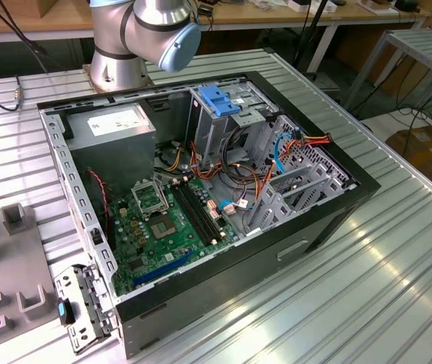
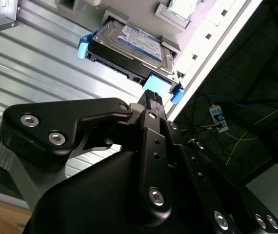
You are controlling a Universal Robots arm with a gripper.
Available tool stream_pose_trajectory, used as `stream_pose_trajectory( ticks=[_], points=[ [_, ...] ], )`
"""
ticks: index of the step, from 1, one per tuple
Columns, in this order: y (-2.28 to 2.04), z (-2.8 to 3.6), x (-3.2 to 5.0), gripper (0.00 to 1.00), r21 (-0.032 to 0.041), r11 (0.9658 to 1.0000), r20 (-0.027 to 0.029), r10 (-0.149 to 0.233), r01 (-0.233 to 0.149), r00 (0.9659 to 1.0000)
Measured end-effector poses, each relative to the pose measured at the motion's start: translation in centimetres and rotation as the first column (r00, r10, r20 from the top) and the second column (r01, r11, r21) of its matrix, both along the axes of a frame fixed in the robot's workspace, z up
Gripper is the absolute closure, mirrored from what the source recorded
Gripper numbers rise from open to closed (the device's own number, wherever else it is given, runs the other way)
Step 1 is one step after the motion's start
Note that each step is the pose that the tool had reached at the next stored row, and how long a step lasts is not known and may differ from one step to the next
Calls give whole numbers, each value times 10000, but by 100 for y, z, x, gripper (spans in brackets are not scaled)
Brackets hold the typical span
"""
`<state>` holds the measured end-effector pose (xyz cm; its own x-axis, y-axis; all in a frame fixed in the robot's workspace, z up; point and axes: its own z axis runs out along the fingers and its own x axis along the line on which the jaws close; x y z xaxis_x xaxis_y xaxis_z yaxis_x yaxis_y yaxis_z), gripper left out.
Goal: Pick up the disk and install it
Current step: 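Pick up the disk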
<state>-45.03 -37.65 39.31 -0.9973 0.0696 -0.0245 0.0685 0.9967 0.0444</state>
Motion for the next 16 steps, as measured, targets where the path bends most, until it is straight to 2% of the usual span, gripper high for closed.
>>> stream_pose_trajectory(
  ticks=[3,6,16],
  points=[
    [0,0,0,89,0,9993,0,385,-385,9993],
    [0,0,0,89,-1,9963,-1,863,-863,9963],
    [0,0,0,89,-1,9880,0,1547,-1547,9880]
  ],
)
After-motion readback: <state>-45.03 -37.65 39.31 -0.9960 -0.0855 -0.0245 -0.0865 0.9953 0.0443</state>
